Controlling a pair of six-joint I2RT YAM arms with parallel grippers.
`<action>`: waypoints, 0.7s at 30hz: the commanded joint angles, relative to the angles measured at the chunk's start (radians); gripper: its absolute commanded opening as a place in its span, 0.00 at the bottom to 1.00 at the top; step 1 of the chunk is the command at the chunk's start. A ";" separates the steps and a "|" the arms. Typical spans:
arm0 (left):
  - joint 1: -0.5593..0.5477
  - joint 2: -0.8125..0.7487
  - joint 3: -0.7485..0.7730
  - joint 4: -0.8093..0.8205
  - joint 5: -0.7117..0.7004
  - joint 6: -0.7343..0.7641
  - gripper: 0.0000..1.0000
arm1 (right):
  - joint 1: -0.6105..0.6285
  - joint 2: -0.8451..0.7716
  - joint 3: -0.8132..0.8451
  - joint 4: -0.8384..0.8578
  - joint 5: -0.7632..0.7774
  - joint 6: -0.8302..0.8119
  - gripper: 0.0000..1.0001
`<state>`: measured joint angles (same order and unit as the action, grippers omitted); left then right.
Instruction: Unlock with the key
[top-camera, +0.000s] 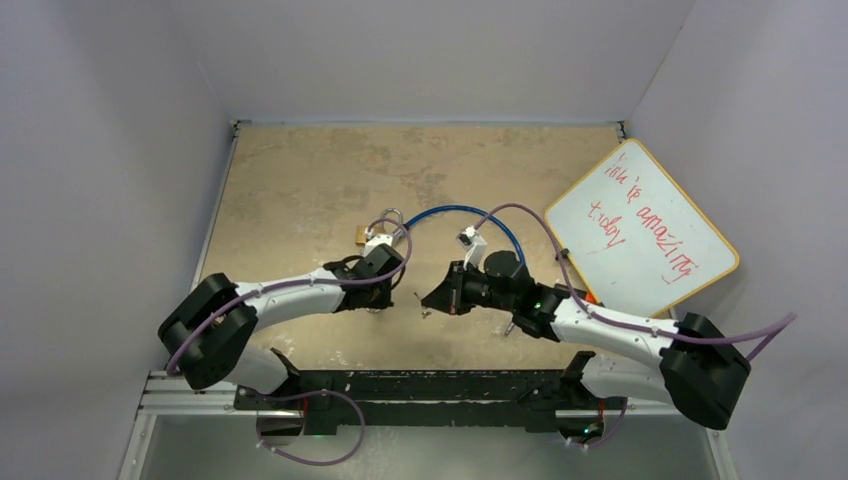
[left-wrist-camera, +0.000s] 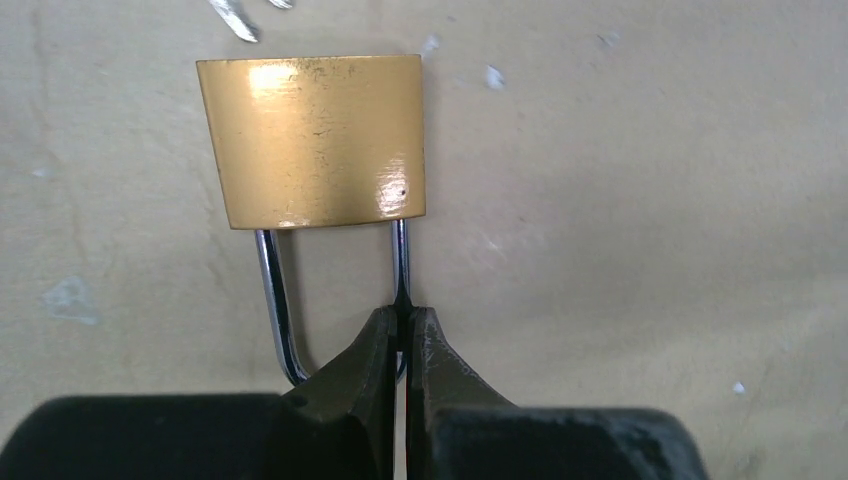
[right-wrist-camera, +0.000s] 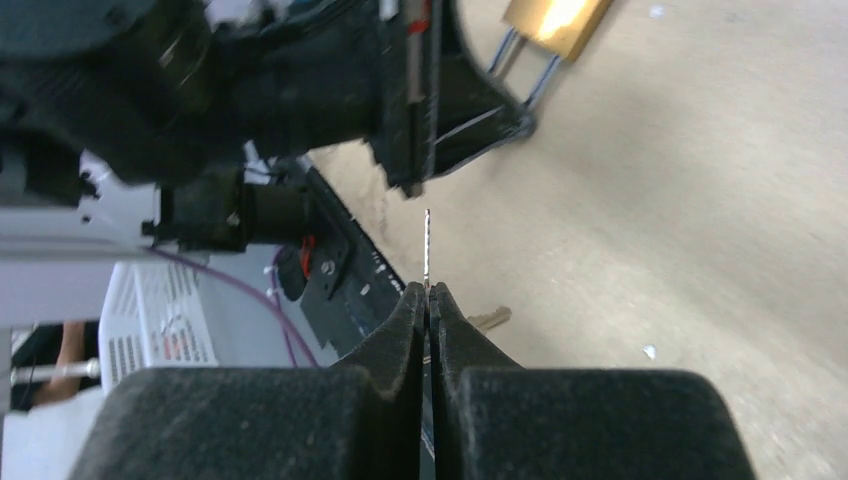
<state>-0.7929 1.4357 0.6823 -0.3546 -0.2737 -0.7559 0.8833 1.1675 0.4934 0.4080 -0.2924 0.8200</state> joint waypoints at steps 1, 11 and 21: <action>-0.078 0.018 -0.026 0.021 0.113 0.091 0.00 | 0.001 -0.074 -0.018 -0.171 0.214 0.079 0.00; -0.145 -0.138 -0.037 -0.042 0.043 0.118 0.66 | -0.004 -0.173 -0.037 -0.332 0.369 0.140 0.00; -0.145 -0.204 -0.111 0.279 0.414 0.005 0.50 | -0.005 -0.154 -0.041 -0.348 0.405 0.183 0.00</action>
<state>-0.9382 1.2106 0.6243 -0.2298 -0.0250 -0.6804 0.8825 1.0107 0.4538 0.0776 0.0639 0.9718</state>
